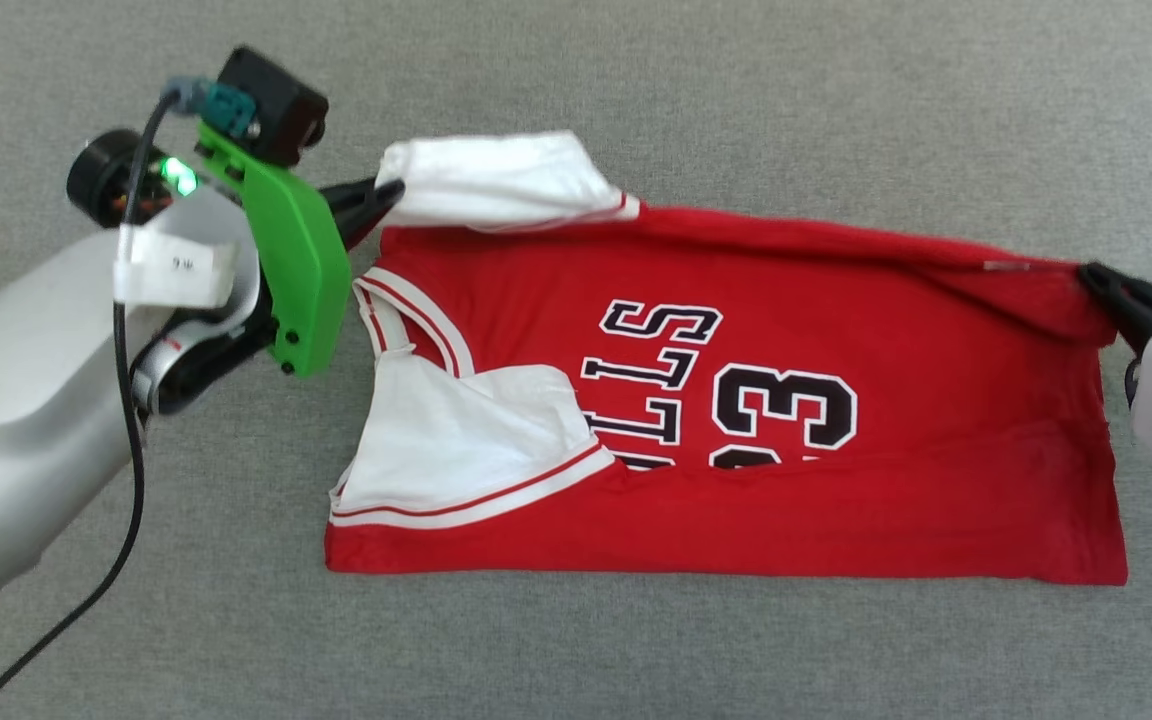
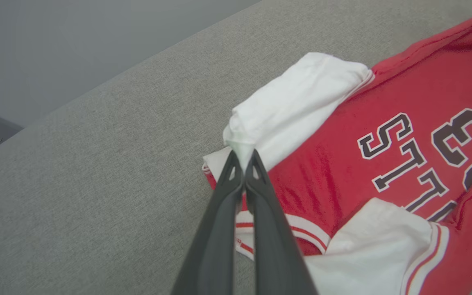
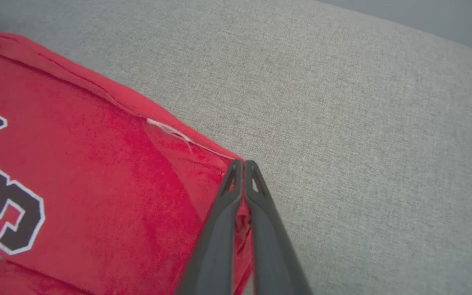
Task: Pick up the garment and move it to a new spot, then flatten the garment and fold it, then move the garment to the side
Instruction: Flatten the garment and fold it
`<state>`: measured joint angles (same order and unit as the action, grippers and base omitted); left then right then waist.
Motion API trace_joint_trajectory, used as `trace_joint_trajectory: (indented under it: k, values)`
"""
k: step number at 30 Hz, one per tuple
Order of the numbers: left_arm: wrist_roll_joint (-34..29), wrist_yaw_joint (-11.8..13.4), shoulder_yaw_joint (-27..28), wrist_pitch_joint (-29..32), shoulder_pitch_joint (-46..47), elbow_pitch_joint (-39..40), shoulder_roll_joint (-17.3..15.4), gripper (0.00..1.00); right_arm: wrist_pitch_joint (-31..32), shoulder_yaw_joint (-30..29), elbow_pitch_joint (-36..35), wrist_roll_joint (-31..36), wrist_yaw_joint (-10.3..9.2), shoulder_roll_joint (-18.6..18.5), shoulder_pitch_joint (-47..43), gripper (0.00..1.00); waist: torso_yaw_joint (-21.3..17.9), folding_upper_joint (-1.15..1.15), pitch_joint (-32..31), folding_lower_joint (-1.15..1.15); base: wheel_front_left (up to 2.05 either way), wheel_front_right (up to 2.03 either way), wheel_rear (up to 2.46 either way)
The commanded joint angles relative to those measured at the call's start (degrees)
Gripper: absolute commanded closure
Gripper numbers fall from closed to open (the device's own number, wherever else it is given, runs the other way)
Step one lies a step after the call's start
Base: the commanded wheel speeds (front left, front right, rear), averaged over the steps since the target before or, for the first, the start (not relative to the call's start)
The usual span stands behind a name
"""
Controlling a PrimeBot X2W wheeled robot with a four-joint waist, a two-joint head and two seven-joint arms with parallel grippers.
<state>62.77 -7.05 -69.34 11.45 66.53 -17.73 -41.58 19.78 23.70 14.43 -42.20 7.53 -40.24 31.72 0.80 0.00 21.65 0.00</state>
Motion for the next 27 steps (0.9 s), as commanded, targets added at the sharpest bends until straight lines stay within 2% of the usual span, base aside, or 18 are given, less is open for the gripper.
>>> trace_joint_trajectory:
  k: [1,15,21,27]
  values:
    - [0.24,0.77,-0.38,-0.83,-2.55,0.91,-1.25,1.00,-0.90,-0.31,-0.97,-0.58,-0.04,-0.28,-2.38,1.00,0.01,0.00,-4.10,0.00,0.00,0.00,0.00]
    - [1.89,7.81,-2.49,-4.94,-19.40,11.01,-6.17,1.00,-4.63,-6.12,-7.29,-0.85,-0.04,0.94,-20.95,1.00,0.94,0.00,-7.73,0.00,0.00,0.00,0.00]
    - [2.31,9.18,-2.83,-6.15,-23.22,11.44,-5.50,1.00,-2.70,-7.18,-7.77,-0.03,-0.04,3.00,-24.62,1.00,0.92,0.00,-5.44,0.00,0.00,0.00,0.00]
    - [2.81,9.15,-3.03,-6.98,-25.46,8.55,-2.83,1.00,-1.06,-6.15,-5.51,0.72,-0.04,4.89,-25.52,1.00,1.14,0.00,-4.17,0.00,0.00,0.00,0.00]
